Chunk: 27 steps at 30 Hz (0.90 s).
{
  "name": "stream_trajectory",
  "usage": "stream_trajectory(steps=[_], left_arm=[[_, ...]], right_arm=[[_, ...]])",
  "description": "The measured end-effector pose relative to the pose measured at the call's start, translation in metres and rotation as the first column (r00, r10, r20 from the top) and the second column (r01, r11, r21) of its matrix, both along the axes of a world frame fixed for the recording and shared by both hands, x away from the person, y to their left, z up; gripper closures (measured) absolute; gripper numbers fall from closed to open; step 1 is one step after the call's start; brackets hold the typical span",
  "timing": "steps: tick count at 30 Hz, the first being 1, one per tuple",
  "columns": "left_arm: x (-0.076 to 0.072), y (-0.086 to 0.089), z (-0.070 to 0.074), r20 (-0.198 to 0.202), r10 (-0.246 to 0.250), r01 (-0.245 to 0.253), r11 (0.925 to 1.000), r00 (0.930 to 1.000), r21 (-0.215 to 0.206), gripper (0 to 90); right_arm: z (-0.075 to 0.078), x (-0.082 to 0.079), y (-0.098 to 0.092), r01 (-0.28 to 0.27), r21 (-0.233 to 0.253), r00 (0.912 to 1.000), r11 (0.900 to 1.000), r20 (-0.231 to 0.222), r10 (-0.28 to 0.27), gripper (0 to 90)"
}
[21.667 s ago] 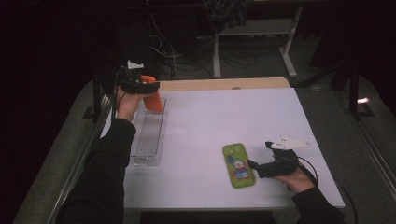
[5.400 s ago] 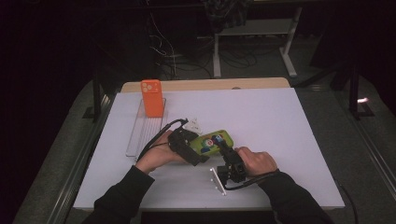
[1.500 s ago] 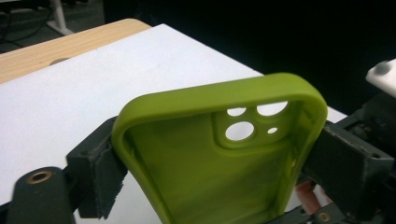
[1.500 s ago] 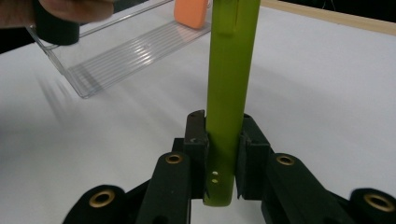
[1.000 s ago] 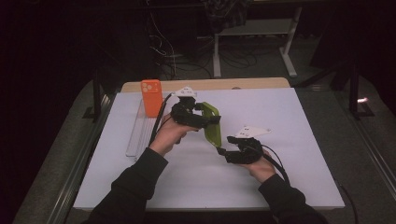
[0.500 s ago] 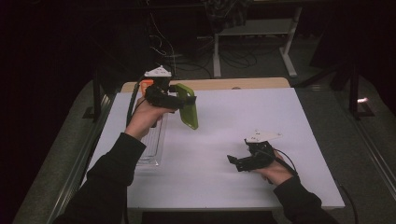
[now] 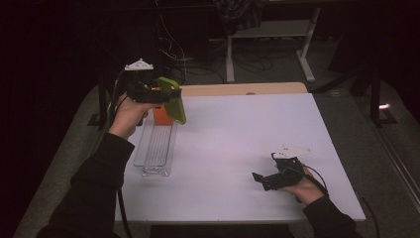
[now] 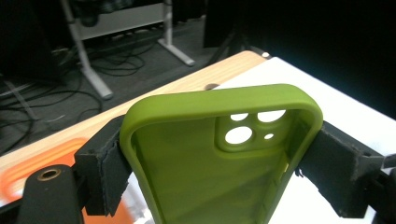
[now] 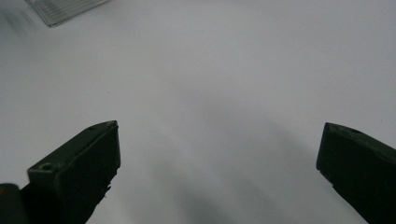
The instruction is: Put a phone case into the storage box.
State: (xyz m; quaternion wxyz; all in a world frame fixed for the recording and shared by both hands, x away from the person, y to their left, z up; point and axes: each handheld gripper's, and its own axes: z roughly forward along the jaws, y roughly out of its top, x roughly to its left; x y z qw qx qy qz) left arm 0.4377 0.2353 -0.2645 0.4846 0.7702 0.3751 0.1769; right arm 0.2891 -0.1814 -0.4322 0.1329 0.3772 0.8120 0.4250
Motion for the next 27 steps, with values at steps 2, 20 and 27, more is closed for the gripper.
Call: stream_trajectory(steps=[2, 20, 27], left_arm=[[0.002, 0.007, 0.000, 0.003, 0.031, -0.031, 0.9994, 0.9995, 0.016, 16.0], [0.035, 0.035, -0.046, -0.040, 0.284, -0.279, 0.9550, 0.9579, 0.100, 15.8], [0.044, 0.029, -0.070, -0.075, 0.322, -0.312, 0.9427, 0.9438, 0.118, 15.6]], right_arm=[[-0.002, -0.001, -0.002, 0.002, -0.008, 0.9999, 1.000, -0.011, -0.002, 0.0], [-0.006, -0.003, -0.002, -0.003, -0.023, 0.9998, 1.000, -0.020, 0.002, 0.0], [-0.006, -0.004, -0.003, -0.013, -0.024, 0.9999, 1.000, -0.011, 0.013, 0.0]])
